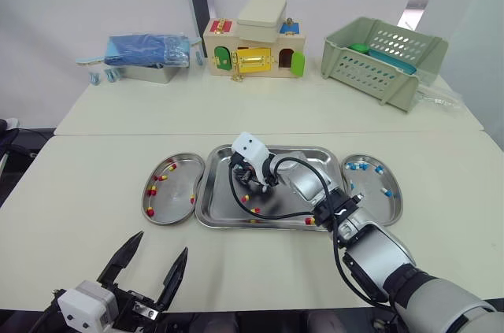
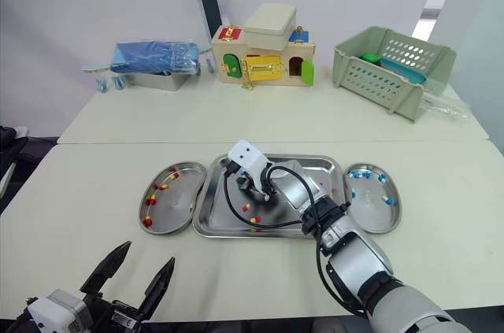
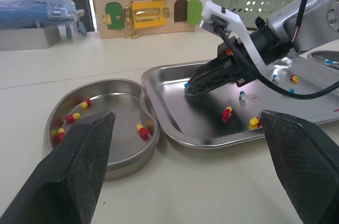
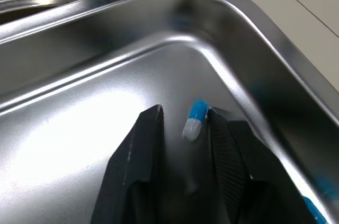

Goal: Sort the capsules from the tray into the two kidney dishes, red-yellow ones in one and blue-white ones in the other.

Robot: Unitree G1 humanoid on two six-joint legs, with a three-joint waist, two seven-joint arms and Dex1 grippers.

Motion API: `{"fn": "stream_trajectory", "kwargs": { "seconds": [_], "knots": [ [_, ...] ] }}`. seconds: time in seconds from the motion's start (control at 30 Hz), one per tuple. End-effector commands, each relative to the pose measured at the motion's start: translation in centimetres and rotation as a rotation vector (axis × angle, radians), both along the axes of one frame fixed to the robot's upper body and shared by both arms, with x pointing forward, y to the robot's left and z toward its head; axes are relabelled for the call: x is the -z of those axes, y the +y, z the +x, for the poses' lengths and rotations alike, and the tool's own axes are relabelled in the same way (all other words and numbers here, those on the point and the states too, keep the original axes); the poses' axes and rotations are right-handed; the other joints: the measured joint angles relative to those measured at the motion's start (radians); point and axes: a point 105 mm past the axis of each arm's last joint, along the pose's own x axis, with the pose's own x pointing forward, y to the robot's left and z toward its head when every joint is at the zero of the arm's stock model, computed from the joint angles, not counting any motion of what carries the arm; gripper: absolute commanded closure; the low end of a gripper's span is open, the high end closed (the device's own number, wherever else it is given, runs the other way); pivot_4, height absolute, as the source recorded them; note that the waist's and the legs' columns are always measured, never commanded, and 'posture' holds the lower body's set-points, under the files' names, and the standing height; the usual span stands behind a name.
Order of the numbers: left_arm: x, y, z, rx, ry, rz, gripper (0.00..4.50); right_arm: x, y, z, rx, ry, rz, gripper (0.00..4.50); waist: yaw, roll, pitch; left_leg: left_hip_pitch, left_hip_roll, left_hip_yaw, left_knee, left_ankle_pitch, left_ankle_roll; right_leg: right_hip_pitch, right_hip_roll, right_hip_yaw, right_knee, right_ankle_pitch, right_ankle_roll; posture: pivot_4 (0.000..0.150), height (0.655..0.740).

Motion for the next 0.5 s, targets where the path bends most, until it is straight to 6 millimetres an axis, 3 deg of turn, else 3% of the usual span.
{"fn": "stream_trajectory", "kwargs": {
  "seconds": [0.03, 0.1, 0.3, 0.4, 0.5],
  "knots": [
    [-1.1, -0.2, 0.1, 0.009, -0.03, 0.012, 0.0, -0.4, 0.3, -0.1, -0.013, -0.008, 0.006, 4.08, 0.0, 0.0, 0.0, 0.0, 0.0, 0.0, 0.0, 0.0, 0.0, 0.0, 0.0, 0.0, 0.0, 0.0, 0.0, 0.15, 0.74],
    [-1.0, -0.2, 0.1, 0.012, -0.025, 0.013, 0.0, -0.4, 0.3, -0.2, -0.018, -0.005, 0.011, 4.48, 0.0, 0.0, 0.0, 0.0, 0.0, 0.0, 0.0, 0.0, 0.0, 0.0, 0.0, 0.0, 0.0, 0.0, 0.0, 0.15, 0.74],
    [-0.3, -0.6, 0.0, 0.055, -0.012, 0.026, 0.0, -1.8, 1.3, -1.7, -0.09, 0.038, 0.106, 4.48, 0.0, 0.0, 0.0, 0.0, 0.0, 0.0, 0.0, 0.0, 0.0, 0.0, 0.0, 0.0, 0.0, 0.0, 0.0, 0.15, 0.74],
    [0.2, -1.1, -0.3, 0.102, -0.008, 0.044, 0.0, -3.5, 0.6, -2.6, -0.141, 0.024, 0.174, 4.48, 0.002, 0.001, 0.001, -0.001, 0.0, 0.0, -0.001, 0.0, 0.0, 0.0, 0.0, 0.0, 0.0, 0.0, 0.0, 0.15, 0.74],
    [0.6, -1.5, -0.7, 0.174, 0.0, 0.066, 0.0, -5.8, -1.4, -3.5, -0.183, -0.017, 0.249, 4.48, 0.006, 0.001, 0.001, -0.004, 0.0, 0.0, 0.0, 0.0, 0.0, 0.0, 0.0, 0.0, 0.0, 0.0, 0.0, 0.15, 0.74]
  ]
}}
